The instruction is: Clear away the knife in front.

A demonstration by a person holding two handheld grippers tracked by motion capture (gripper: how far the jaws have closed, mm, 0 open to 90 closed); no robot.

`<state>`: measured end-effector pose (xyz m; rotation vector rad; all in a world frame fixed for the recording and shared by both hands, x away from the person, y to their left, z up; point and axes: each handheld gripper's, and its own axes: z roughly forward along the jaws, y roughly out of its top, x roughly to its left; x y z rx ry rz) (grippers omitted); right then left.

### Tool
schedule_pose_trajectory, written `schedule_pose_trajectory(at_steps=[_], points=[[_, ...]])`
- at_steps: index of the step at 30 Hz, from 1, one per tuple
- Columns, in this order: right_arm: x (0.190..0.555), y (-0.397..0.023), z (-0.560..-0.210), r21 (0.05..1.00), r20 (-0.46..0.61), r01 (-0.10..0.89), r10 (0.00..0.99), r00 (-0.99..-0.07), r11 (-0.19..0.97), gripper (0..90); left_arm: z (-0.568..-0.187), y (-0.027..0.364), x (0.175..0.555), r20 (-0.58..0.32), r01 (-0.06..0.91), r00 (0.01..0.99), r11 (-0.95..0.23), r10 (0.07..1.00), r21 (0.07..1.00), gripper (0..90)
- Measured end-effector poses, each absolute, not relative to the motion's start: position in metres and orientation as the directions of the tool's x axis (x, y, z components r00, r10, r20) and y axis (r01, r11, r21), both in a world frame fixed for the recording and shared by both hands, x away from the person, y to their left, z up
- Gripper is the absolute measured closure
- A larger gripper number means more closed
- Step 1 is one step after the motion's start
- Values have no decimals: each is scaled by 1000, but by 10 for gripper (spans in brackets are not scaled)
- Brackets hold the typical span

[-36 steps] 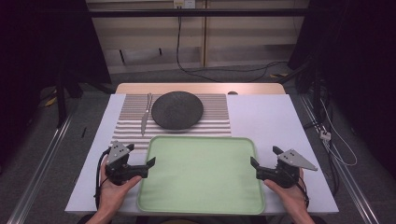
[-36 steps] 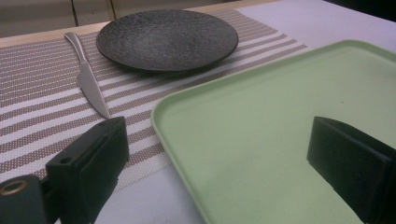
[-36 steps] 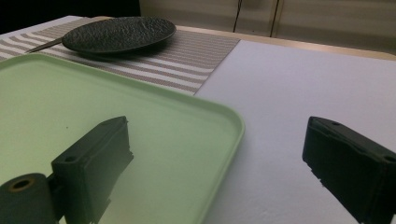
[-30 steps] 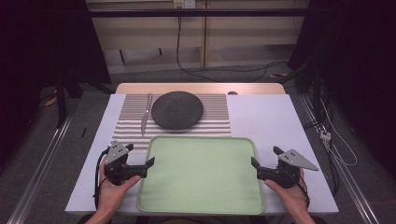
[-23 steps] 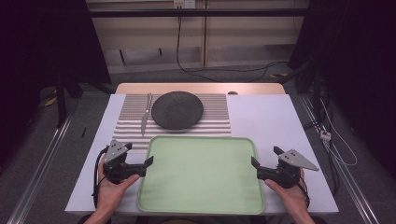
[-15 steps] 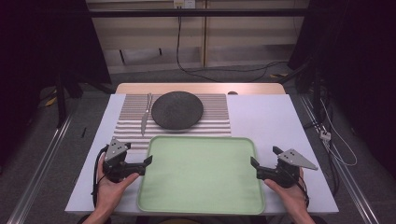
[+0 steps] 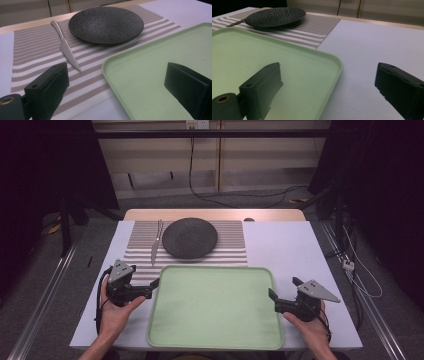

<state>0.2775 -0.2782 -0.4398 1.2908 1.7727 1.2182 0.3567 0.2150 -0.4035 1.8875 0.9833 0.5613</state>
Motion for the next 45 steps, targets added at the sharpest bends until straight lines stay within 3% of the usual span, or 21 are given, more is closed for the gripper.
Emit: schedule_pose_trajectory(at_steps=[6, 10, 26, 45], points=[[277, -278, -440, 923, 36, 372, 945, -326, 94, 72, -397, 216, 370, -9, 416, 572, -281, 820, 865, 56], [276, -277, -440, 922, 34, 374, 941, -336, 101, 71, -398, 210, 381, 63, 426, 595, -381, 801, 821, 68], [286, -276, -444, 916, 42, 388, 937, -347, 102, 71, -389, 218, 436, 41, 463, 511, -315, 859, 828, 97], [290, -275, -444, 913, 49, 395, 936, -348, 99, 70, -383, 205, 490, 60, 527, 492, -352, 868, 774, 111]])
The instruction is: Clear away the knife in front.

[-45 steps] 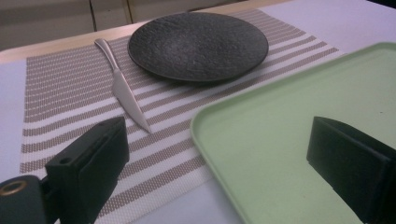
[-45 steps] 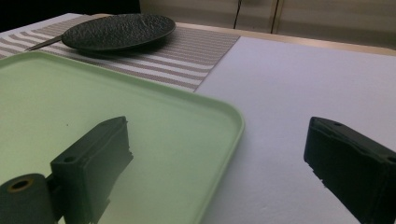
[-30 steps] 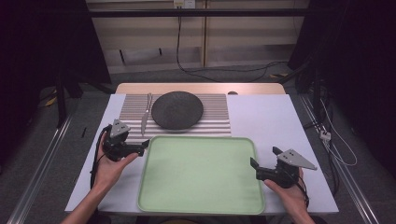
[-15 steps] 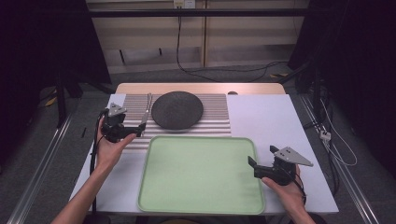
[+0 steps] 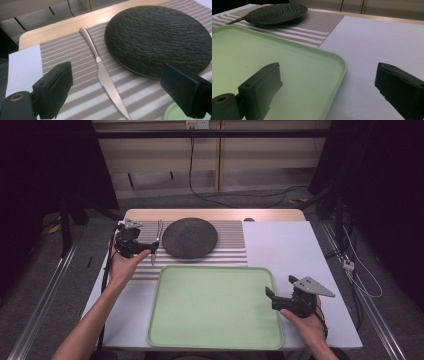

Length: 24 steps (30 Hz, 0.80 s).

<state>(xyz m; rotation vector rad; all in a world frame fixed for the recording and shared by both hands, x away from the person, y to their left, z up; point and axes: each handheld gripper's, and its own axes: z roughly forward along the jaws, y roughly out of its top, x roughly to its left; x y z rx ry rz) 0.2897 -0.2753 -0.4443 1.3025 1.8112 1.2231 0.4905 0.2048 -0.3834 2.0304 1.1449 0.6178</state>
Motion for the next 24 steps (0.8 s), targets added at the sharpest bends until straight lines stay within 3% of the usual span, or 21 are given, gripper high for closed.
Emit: schedule_pose_trajectory(at_steps=[24], points=[[291, -278, -446, 910, 54, 405, 939, -340, 94, 69, -399, 199, 572, 28, 639, 420, -317, 907, 701, 175]])
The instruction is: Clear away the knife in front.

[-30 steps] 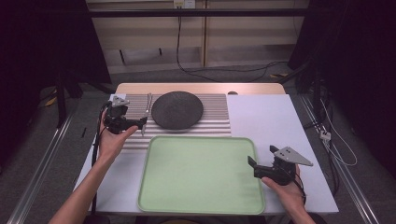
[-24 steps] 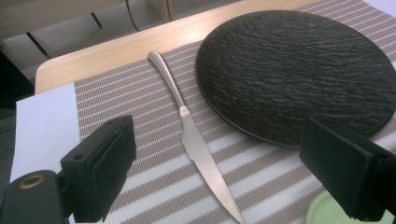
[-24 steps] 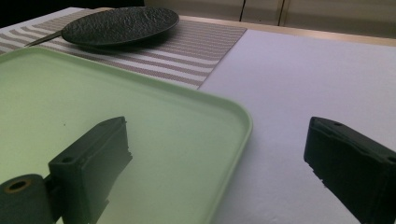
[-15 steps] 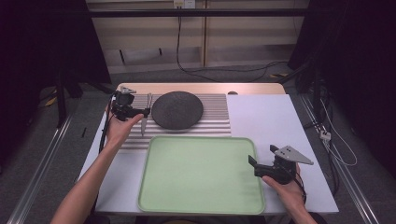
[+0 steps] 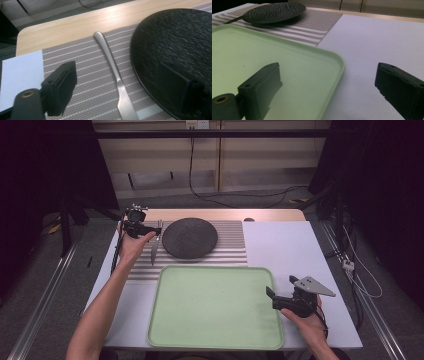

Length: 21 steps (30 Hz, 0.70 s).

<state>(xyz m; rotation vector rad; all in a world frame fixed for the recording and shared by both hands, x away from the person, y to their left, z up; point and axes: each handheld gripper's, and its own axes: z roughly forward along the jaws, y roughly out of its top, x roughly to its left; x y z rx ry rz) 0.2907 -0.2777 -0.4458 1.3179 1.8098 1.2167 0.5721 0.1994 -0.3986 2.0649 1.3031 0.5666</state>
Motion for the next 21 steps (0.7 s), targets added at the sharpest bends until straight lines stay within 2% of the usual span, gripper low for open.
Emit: schedule_pose_trajectory(at_steps=[10, 13, 20, 21], points=[[291, -277, -446, 908, 53, 407, 937, -344, 98, 69, -418, 193, 594, 29, 685, 412, -330, 911, 649, 224], [291, -278, -446, 908, 54, 407, 937, -344, 98, 69, -424, 192, 602, 9, 707, 391, -306, 921, 638, 303], [291, -278, -447, 907, 54, 409, 937, -346, 99, 69, -436, 187, 612, 6, 730, 380, -304, 925, 612, 422], [291, -278, -447, 904, 57, 416, 936, -348, 99, 67, -439, 186, 613, -9, 737, 377, -294, 926, 608, 470]])
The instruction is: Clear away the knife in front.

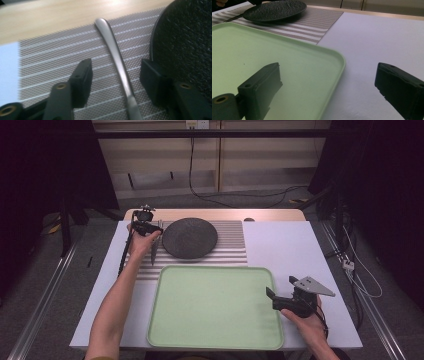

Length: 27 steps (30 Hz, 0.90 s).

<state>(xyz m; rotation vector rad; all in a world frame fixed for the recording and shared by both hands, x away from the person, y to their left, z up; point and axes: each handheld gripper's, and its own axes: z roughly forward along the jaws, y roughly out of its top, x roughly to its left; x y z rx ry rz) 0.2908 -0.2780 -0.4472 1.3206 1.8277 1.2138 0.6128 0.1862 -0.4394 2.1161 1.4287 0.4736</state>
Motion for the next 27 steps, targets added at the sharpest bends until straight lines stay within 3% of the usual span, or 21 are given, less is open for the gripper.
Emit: schedule_pose_trajectory(at_steps=[3, 10, 14, 27], points=[[291, -278, -448, 904, 56, 416, 935, -350, 101, 67, -443, 187, 615, -37, 753, 367, -274, 929, 599, 544], [291, -278, -448, 903, 55, 418, 935, -351, 104, 65, -444, 185, 618, -38, 769, 370, -283, 928, 574, 621], [291, -277, -448, 902, 56, 419, 935, -350, 103, 65, -444, 182, 619, -55, 772, 371, -275, 927, 572, 745], [291, -277, -448, 902, 52, 418, 934, -353, 108, 65, -440, 187, 618, -60, 795, 396, -310, 916, 521, 791]])
